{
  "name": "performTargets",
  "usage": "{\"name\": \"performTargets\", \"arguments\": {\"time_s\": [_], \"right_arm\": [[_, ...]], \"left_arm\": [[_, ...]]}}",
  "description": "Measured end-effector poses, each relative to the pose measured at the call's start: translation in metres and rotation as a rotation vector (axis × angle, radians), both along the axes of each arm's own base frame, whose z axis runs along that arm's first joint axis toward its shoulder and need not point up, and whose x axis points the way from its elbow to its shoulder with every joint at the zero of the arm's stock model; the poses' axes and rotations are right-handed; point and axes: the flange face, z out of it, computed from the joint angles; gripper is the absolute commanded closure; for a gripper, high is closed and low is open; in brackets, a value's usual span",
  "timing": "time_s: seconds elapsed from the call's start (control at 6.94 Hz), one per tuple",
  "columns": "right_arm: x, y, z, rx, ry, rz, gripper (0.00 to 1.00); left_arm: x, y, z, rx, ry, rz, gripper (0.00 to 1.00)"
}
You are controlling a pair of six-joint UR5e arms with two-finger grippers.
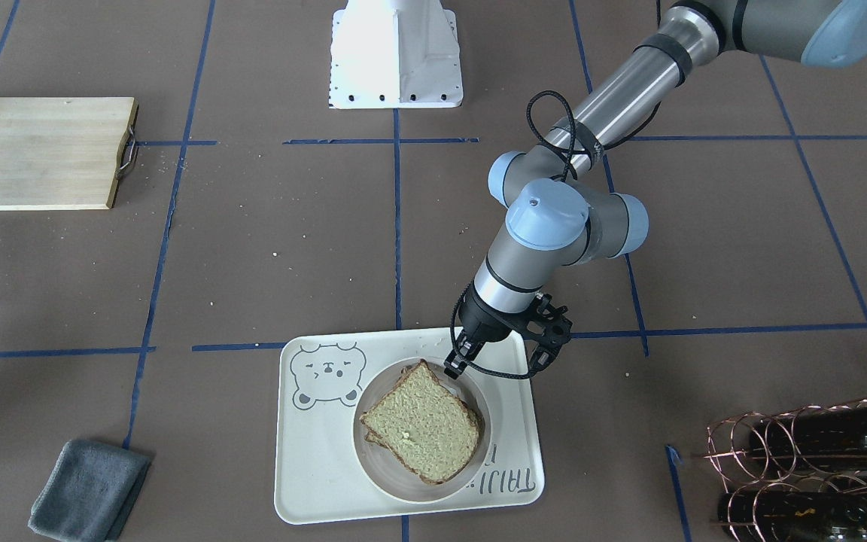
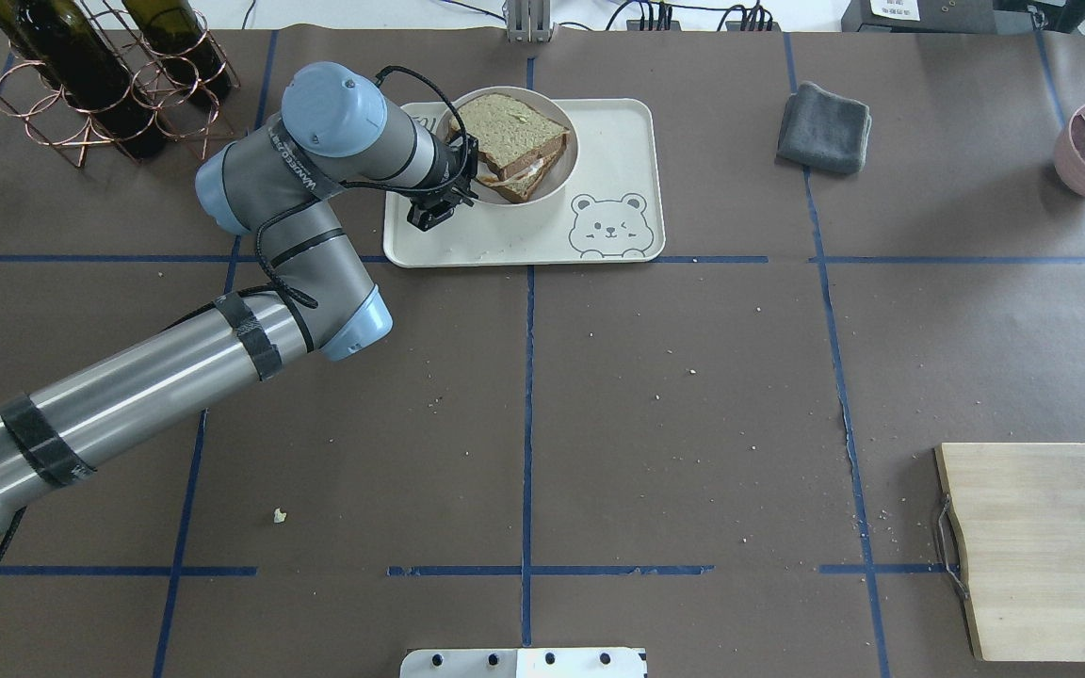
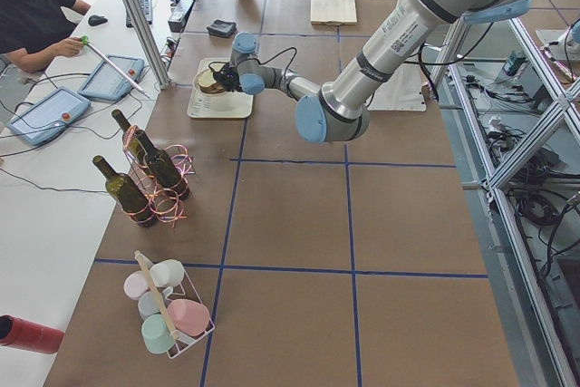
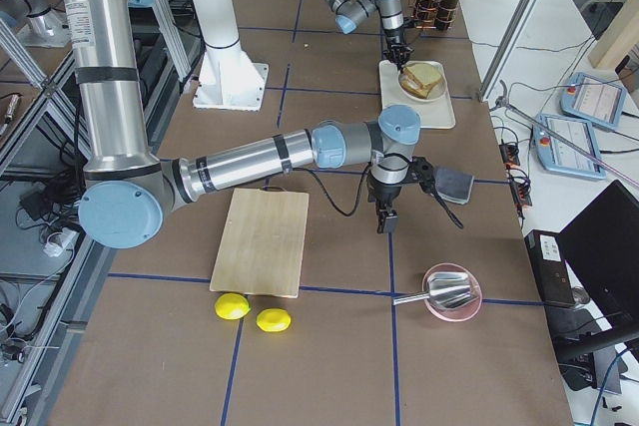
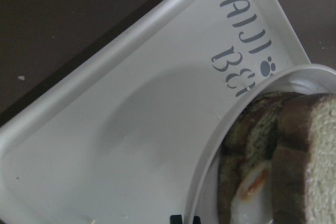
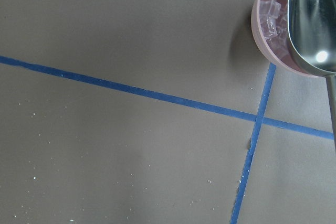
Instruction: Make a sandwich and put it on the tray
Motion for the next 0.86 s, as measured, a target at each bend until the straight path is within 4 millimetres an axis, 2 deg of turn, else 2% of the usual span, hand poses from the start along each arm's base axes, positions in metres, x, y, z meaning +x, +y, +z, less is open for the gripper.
{"name": "performTargets", "arguments": {"time_s": [0.14, 0.29, 0.58, 0.72, 0.86], "right_arm": [[0.002, 0.0, -0.001, 0.001, -0.001, 0.004, 0.0], [0.004, -0.001, -0.002, 0.002, -0.002, 0.008, 0.0], [0.011, -0.001, -0.003, 0.006, -0.004, 0.022, 0.0], [0.014, -0.001, -0.003, 0.006, -0.004, 0.026, 0.0], [0.015, 0.0, -0.003, 0.01, -0.004, 0.025, 0.0]], "left_arm": [[-0.005, 0.006, 0.004, 0.039, -0.004, 0.016, 0.0], [-0.02, 0.02, 0.015, 0.124, -0.02, 0.051, 0.0], [-0.063, 0.05, 0.04, 0.297, -0.072, 0.104, 0.0], [-0.085, 0.055, 0.048, 0.382, -0.114, 0.111, 0.0], [-0.12, 0.058, 0.053, 0.493, -0.194, 0.14, 0.0]]}}
